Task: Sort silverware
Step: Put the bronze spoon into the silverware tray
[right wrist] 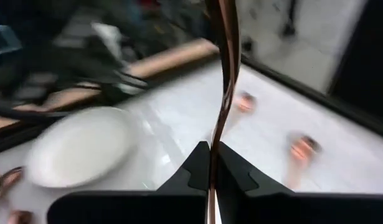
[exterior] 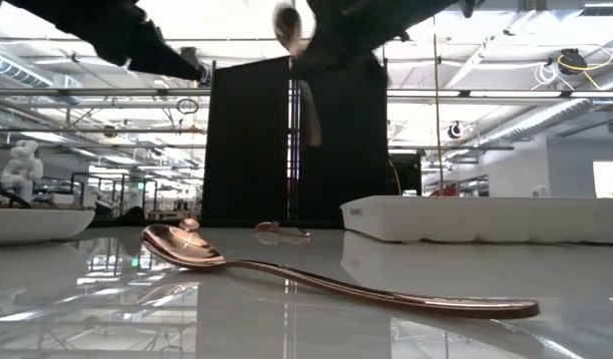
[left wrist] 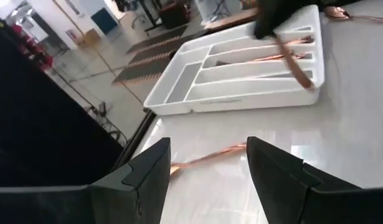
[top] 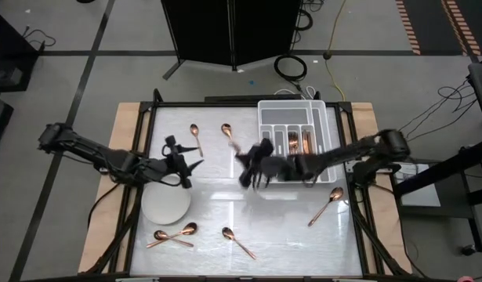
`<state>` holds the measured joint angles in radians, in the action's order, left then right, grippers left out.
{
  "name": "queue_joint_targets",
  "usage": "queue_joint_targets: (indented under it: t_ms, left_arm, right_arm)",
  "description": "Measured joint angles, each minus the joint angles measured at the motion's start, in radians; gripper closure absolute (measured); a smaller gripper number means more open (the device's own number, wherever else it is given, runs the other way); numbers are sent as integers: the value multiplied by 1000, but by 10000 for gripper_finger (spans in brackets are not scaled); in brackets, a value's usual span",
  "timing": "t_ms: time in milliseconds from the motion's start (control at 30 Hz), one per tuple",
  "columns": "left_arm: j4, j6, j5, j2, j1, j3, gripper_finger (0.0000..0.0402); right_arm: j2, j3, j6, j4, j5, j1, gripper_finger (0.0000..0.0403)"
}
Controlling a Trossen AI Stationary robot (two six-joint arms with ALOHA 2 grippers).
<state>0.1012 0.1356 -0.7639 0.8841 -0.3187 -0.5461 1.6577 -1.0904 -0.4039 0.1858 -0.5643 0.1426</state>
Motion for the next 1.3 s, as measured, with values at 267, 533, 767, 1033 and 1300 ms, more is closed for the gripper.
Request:
queue_joint_targets:
  t_ms: [267,533,767,1033,1300]
  left_arm:
    - [125,-103,-3,-146,-1,0,190]
    - [151,-105,2,-162,-2,0,190]
    - [167,-130,4,-161,-2,0,190]
    - [167,-131,4,-161,-2,0,190]
    - [167,-131,4,-161,-2,0,190]
  right_arm:
    - [-125,0,-364,-513,290,-306,403]
    - [-120,33,-470,-690,512,-452,403]
    - [-119,162,-614,-693,589,-524,403]
    - [-119,259,-710,-617,597,-530,403]
    - [-119,292,-733,-598,619,-525,400]
